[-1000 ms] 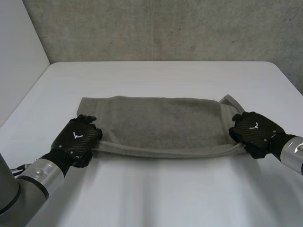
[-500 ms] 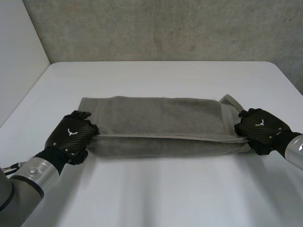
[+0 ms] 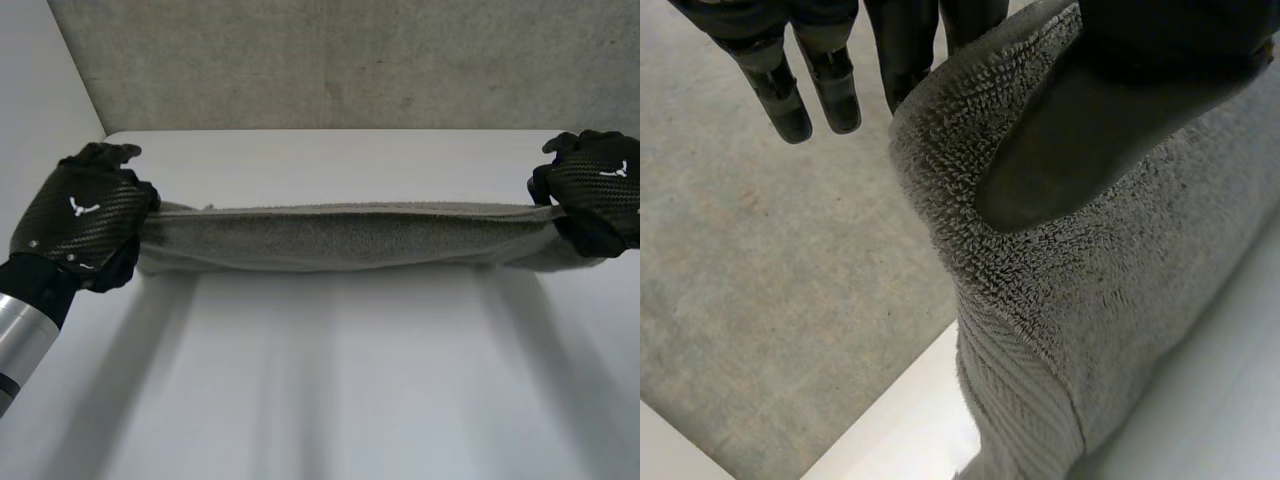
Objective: Fold the towel.
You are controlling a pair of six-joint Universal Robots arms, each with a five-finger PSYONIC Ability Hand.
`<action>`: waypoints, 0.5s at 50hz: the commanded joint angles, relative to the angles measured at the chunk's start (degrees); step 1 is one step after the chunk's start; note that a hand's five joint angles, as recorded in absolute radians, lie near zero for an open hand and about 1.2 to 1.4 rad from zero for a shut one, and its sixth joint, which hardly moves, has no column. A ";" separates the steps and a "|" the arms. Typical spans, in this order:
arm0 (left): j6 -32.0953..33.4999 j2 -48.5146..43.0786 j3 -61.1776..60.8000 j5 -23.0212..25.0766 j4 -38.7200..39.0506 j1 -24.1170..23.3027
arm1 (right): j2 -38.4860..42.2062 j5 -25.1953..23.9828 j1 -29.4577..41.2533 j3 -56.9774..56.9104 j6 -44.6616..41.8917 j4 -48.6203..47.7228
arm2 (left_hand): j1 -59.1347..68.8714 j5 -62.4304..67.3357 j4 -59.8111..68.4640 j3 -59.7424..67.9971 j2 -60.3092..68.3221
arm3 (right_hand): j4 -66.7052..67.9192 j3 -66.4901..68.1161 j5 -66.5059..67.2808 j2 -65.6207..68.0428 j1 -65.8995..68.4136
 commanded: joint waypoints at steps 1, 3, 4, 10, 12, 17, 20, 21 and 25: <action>-3.20 -9.70 -1.04 0.19 -0.03 2.18 | 14.35 2.36 0.37 1.99 -9.37 1.17 | 5.52 3.69 -3.36 -2.98 5.38 | -4.37 -2.50 2.88 3.67 3.89; -2.50 -11.93 -1.22 0.19 -0.03 2.09 | 15.07 3.93 0.38 1.99 -11.66 2.22 | 5.52 3.69 -3.36 -2.98 5.38 | -4.37 -2.50 2.88 3.67 3.89; -1.63 -13.15 -1.31 0.19 -0.12 2.18 | 15.08 5.60 0.20 1.90 -13.16 2.92 | 5.52 3.69 -3.36 -2.98 5.38 | -4.37 -2.50 2.88 3.67 3.89; 0.40 -15.09 -1.40 0.10 -0.91 2.27 | 14.64 8.52 0.38 0.58 -12.92 2.93 | 5.52 3.69 -3.36 -2.98 5.38 | -4.37 -2.50 2.88 3.67 3.89; 0.41 -14.74 -1.48 0.10 -1.00 2.18 | 12.98 7.91 0.20 0.67 -12.13 2.23 | -4.21 -6.04 -3.36 -2.98 -4.35 | -4.37 -2.50 2.88 3.67 3.89; 1.28 -14.39 -2.45 0.19 -0.91 2.18 | 12.79 7.46 -0.06 1.99 -10.28 -1.10 | -27.93 -29.76 -3.36 -2.98 -28.07 | -4.37 -2.50 2.88 3.67 3.89; 3.66 -15.09 -2.54 0.19 -0.83 2.62 | 12.88 7.38 -0.24 3.22 -10.28 -2.51 | -30.11 -31.95 -3.36 -2.98 -30.26 | -4.37 -2.50 2.88 3.67 3.89; 5.22 -15.61 -2.63 0.19 -0.91 2.88 | 12.88 7.38 -0.24 3.22 -10.28 -2.52 | -31.28 -33.11 -3.36 -2.98 -31.42 | -4.37 -2.50 2.88 3.67 3.89; 8.58 -16.94 -2.72 0.19 -1.00 2.97 | 14.20 7.38 -0.33 3.57 -10.63 -2.87 | -31.46 -33.29 -3.36 -2.98 -31.60 | -4.37 -2.50 2.88 3.67 3.89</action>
